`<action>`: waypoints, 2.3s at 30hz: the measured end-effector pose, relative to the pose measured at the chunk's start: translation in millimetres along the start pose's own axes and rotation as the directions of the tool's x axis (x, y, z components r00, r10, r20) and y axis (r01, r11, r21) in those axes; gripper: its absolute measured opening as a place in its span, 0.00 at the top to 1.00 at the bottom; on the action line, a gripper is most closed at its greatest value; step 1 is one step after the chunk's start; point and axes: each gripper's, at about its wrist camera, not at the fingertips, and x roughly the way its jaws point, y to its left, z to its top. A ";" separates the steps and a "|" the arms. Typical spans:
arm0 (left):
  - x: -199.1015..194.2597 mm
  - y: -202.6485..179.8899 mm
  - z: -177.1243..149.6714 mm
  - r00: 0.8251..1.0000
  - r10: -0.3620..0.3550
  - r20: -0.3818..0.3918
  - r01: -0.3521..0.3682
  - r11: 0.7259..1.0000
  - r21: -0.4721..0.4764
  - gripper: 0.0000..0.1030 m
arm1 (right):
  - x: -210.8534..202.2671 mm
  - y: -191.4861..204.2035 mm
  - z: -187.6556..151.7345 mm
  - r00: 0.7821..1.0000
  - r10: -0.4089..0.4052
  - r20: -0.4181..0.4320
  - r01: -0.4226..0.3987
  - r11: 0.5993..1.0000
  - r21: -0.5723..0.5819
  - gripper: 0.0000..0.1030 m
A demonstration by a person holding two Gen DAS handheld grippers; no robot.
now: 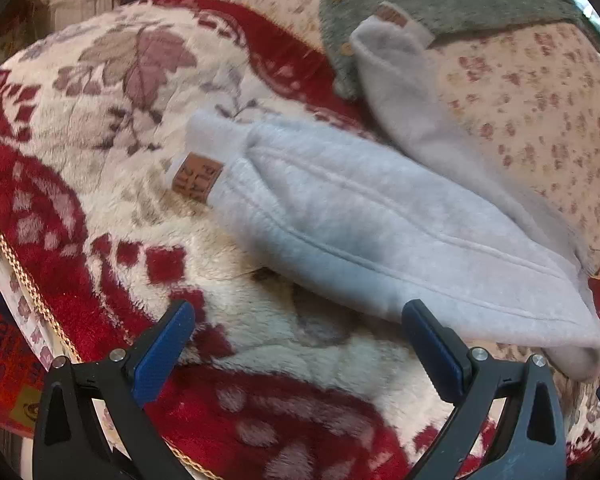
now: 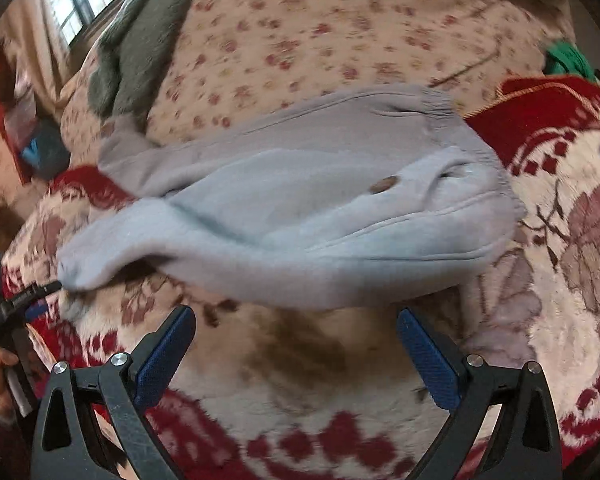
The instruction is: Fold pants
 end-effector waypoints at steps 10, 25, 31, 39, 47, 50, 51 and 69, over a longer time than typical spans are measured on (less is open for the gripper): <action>24.3 7.9 8.9 0.999 0.008 -0.045 -0.013 0.994 -0.109 0.00 | 16.9 -65.9 6.8 0.987 0.141 -0.076 -0.103 0.923 0.370 0.00; 36.1 -14.8 31.7 0.992 -0.111 -0.051 0.108 0.992 -0.060 0.66 | 46.5 -99.1 12.1 0.968 0.250 0.038 -0.238 0.852 0.467 0.73; 14.4 -1.0 38.7 0.981 -0.193 -0.011 0.192 0.980 -0.048 0.87 | 17.2 -84.6 13.1 0.968 0.246 0.053 -0.249 0.902 0.352 0.82; -19.3 14.6 38.9 0.971 -0.236 0.028 0.237 0.972 -0.004 0.90 | -31.4 -72.6 1.2 0.961 0.267 0.068 -0.276 0.920 0.280 0.89; -40.2 36.5 13.7 0.977 -0.212 0.029 0.211 0.976 0.057 0.90 | -48.0 -59.6 -31.0 0.960 0.279 0.000 -0.270 0.929 0.252 0.89; -32.5 48.9 6.7 0.979 -0.203 0.008 0.203 0.978 0.044 0.90 | -43.0 -61.7 -43.5 0.963 0.267 -0.041 -0.248 0.932 0.264 0.89; -28.9 51.2 4.5 0.980 -0.201 0.002 0.201 0.979 0.038 0.90 | -40.5 -63.0 -45.7 0.964 0.260 -0.052 -0.237 0.934 0.266 0.89; -23.5 96.0 15.4 0.978 -0.209 0.011 0.207 0.955 -0.212 0.18 | -58.9 -93.2 -22.1 0.990 0.124 -0.067 -0.091 0.926 0.366 0.28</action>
